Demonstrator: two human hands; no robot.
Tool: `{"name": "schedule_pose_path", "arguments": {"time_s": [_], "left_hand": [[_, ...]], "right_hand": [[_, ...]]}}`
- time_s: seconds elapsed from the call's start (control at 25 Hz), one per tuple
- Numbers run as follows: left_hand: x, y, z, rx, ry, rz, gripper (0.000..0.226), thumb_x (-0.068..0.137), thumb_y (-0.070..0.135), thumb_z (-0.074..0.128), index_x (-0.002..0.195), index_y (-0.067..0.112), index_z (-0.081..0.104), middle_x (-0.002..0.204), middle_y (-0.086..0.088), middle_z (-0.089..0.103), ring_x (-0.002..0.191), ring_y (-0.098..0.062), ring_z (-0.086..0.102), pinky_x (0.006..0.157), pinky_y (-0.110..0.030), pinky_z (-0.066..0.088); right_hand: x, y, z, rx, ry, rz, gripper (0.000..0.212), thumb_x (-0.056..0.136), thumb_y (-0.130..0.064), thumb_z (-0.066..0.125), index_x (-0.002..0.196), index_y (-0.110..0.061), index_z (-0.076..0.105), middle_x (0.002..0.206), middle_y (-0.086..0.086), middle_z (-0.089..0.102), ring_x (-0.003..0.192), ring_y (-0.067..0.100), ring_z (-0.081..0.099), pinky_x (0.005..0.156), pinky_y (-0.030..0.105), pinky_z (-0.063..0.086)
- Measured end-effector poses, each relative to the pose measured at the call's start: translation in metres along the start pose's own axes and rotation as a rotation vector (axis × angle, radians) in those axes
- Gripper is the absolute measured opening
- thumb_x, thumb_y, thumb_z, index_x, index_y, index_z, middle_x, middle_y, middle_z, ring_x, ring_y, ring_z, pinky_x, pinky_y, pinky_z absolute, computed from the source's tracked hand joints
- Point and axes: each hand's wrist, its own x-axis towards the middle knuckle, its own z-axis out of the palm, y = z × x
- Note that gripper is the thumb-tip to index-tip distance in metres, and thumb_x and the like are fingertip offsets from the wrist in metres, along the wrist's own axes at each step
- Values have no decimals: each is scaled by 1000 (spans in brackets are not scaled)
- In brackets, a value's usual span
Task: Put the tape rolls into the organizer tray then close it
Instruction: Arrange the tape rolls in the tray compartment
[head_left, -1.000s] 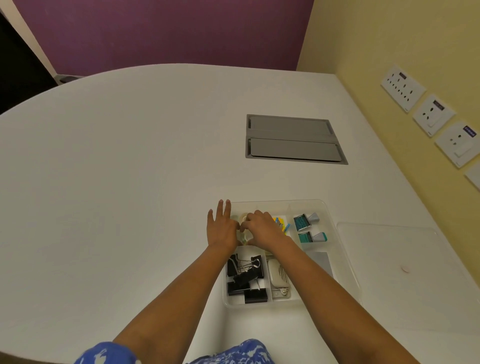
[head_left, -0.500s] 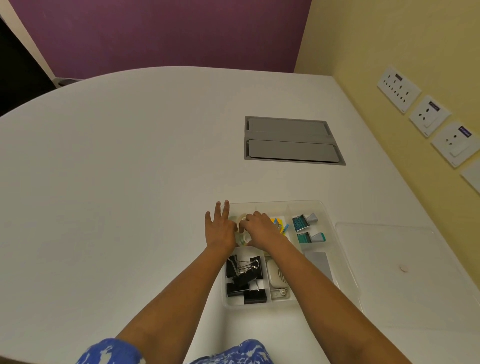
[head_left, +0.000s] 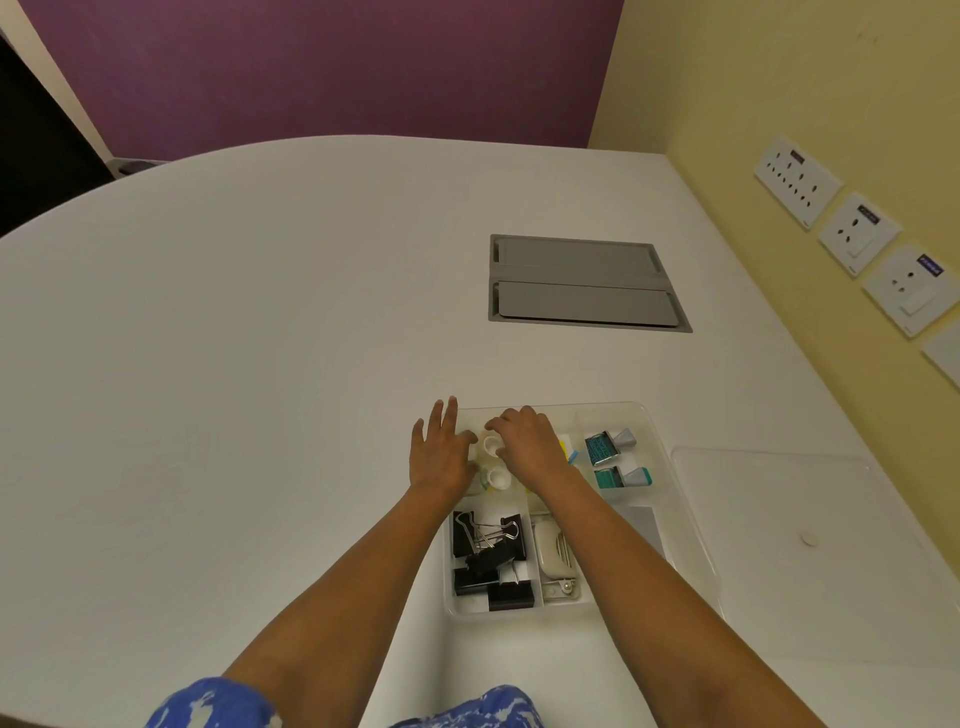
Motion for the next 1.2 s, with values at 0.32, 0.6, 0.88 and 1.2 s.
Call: {"name": "schedule_pose_path", "arguments": {"time_s": [0.32, 0.6, 0.88, 1.2], "left_hand": [[14, -2, -1, 31, -17, -15, 37, 96, 28, 48, 133, 27, 49, 160, -8, -3, 147, -25, -6, 118, -43, 5], [16, -3, 4, 55, -48, -25, 35, 97, 38, 42, 128, 29, 55, 160, -8, -5, 147, -25, -9, 118, -44, 4], [14, -3, 5, 52, -31, -49, 33, 97, 39, 40, 120, 29, 62, 160, -7, -4, 147, -25, -8, 118, -45, 2], [12, -5, 6, 57, -18, -51, 33, 97, 38, 41, 125, 31, 58, 160, -8, -4, 147, -26, -7, 118, -45, 4]], "right_hand": [[13, -4, 0, -167, -24, -103, 38, 93, -22, 54, 130, -15, 52, 130, 7, 57, 124, 28, 45, 101, 37, 34], [16, -3, 7, -167, -39, -82, 35, 93, -22, 55, 127, -14, 55, 127, 10, 59, 122, 29, 45, 102, 38, 34], [18, -3, 10, -138, -24, -54, 34, 91, -17, 56, 125, -12, 55, 124, 12, 59, 120, 30, 47, 100, 37, 34], [18, -2, 14, -179, -31, -57, 33, 94, -18, 51, 127, -12, 52, 125, 13, 60, 122, 30, 45, 101, 37, 34]]}}
